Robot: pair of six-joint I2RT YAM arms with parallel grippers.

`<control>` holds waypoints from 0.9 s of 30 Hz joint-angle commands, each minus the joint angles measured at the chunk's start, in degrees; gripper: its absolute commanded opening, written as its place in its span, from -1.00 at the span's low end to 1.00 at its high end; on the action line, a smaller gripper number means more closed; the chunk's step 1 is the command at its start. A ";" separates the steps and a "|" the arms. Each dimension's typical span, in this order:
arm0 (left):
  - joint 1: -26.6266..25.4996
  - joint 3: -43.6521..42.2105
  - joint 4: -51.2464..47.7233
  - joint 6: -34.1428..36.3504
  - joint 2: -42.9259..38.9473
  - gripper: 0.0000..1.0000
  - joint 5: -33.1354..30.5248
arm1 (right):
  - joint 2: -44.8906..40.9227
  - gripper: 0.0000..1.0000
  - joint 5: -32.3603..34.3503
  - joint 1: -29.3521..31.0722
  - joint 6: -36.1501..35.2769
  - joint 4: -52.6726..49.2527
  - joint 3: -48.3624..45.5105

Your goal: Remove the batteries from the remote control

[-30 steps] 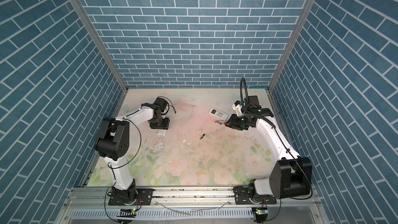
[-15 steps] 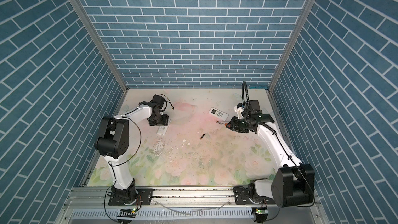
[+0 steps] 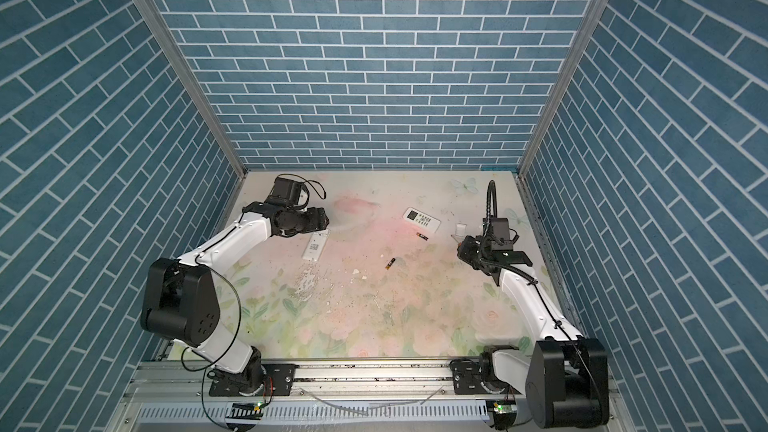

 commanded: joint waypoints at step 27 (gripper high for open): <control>-0.31 -4.48 8.11 -2.65 -6.13 0.86 8.08 | 7.31 -1.00 14.05 -1.17 2.16 -8.75 -2.47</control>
